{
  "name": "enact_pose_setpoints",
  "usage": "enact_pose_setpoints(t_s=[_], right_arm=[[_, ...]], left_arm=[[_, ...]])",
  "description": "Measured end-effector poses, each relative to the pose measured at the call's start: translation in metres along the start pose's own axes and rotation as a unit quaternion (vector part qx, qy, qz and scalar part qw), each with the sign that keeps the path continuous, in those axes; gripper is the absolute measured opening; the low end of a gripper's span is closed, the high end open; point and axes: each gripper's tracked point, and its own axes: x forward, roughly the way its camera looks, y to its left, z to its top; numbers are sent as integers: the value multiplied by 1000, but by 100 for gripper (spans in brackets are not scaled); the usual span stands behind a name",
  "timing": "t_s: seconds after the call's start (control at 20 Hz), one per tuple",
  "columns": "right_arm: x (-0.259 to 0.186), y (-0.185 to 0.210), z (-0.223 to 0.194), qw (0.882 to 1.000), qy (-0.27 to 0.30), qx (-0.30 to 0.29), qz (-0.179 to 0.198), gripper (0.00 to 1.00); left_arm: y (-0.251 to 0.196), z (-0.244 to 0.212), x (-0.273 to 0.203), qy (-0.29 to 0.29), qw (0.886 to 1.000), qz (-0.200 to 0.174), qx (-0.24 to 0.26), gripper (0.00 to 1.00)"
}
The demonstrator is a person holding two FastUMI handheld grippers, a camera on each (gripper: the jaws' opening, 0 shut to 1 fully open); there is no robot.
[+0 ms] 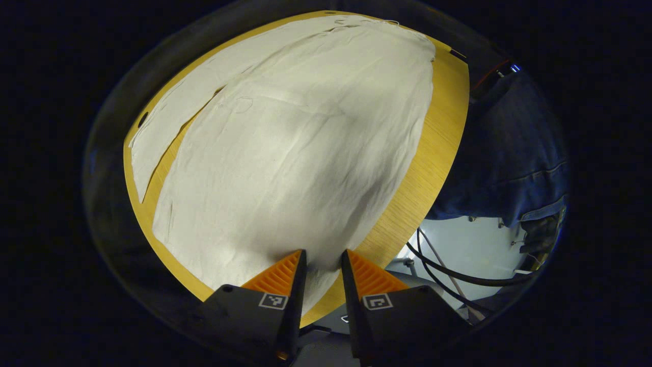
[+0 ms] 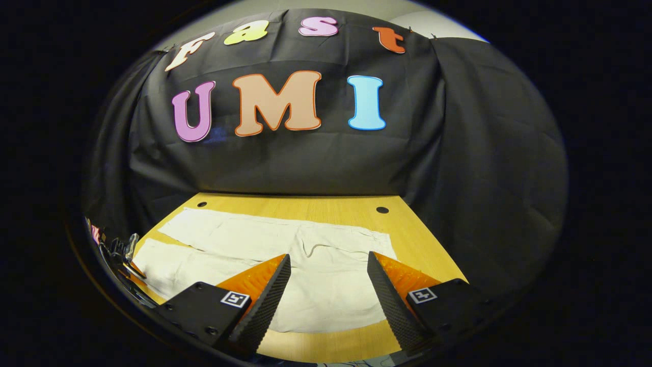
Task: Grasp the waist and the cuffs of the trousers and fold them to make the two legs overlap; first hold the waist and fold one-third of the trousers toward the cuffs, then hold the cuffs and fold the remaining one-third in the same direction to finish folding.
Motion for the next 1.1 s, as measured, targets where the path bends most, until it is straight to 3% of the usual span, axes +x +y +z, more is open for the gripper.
enact_pose_setpoints(t_s=[0.15,0.45,0.6,0.85,1.1], right_arm=[[8,-7,-16,1000,17,-15,3,97],[25,-18,-54,995,65,-64,39,96],[32,-21,-90,984,116,-112,80,96],[42,-31,-146,948,207,-199,138,98],[41,-31,-189,890,275,-302,204,98]], left_arm=[[4,2,3,8,1000,6,-7,2],[2,2,3,31,999,11,25,0],[2,3,4,39,999,14,32,0],[2,2,5,46,998,16,30,0],[2,3,5,51,998,17,19,0]])
